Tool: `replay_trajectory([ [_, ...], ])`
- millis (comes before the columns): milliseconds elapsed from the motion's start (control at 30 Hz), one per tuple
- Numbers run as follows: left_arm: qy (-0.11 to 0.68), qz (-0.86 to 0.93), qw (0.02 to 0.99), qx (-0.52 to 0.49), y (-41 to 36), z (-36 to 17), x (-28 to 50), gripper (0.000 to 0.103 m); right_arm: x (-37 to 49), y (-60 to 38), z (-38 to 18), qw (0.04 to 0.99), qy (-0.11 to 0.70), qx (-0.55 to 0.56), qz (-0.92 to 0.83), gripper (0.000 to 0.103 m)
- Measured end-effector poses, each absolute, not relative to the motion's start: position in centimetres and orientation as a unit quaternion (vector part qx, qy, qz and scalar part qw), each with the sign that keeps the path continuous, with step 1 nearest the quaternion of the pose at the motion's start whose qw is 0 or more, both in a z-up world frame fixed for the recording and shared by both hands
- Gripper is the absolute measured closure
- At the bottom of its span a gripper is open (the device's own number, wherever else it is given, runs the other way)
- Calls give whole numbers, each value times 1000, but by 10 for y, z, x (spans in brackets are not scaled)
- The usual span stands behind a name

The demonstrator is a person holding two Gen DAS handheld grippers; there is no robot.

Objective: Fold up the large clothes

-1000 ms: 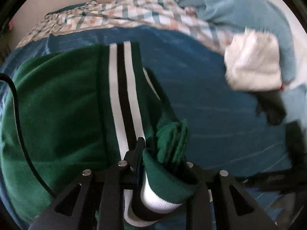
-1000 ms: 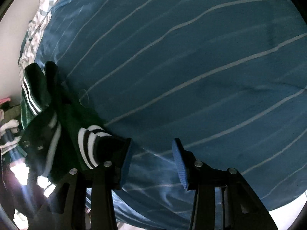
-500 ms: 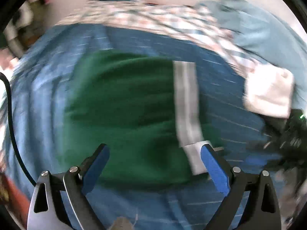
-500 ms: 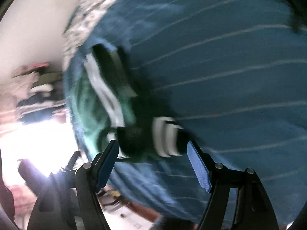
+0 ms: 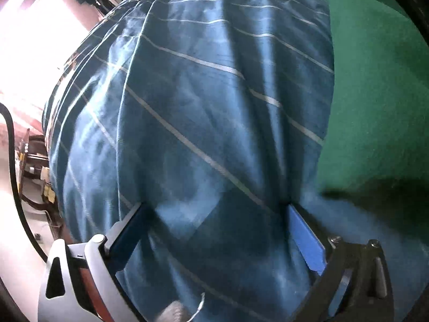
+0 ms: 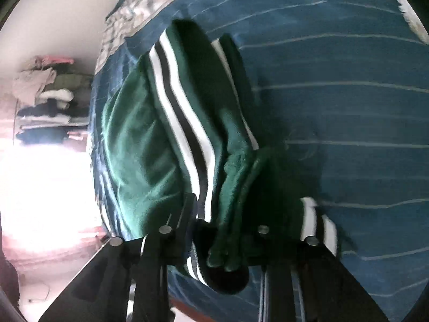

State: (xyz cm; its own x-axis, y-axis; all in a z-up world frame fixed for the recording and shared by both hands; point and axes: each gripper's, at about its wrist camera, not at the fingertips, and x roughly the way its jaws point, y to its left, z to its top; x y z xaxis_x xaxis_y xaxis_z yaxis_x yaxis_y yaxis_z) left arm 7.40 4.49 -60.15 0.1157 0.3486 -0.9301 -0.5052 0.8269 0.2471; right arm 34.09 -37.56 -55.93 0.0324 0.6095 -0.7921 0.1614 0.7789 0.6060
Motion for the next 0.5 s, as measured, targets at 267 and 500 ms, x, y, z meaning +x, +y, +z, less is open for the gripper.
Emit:
replay_trajectory([
  [267,601,292,734,-118,55,-592,82,0,329,-405,-506,669,640,357,127,89],
  [500,571,311,753,-103,55,-521,82,1,305,-429,-576,639,714,280,50,84],
])
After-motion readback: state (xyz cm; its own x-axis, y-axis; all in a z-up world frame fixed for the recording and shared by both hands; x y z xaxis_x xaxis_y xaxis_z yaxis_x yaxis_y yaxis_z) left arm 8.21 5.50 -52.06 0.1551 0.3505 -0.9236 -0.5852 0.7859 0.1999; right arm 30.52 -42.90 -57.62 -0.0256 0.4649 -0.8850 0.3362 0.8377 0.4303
